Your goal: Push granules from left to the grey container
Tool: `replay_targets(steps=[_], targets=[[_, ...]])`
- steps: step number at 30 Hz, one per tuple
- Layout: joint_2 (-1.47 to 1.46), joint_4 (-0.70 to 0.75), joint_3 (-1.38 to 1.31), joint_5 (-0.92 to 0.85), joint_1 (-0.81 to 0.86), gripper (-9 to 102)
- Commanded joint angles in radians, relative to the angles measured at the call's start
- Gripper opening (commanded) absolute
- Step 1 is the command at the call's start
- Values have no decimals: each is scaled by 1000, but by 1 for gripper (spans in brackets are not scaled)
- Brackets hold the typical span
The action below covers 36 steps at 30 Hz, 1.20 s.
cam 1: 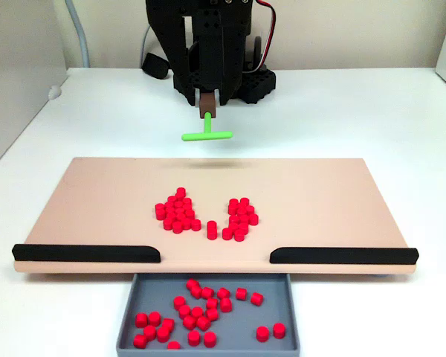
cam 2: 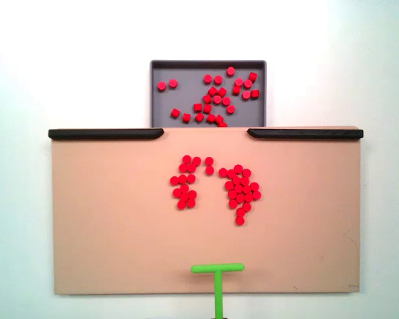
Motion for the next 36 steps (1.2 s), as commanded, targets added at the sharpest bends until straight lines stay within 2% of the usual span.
replay_targets(steps=[1, 23, 28, 36], targets=[[3, 6, -21, 23, -6, 0], [63, 5, -21, 66, -21, 0], [55, 5, -21, 199, -84, 0], [3, 5, -34, 568, -232, 0]])
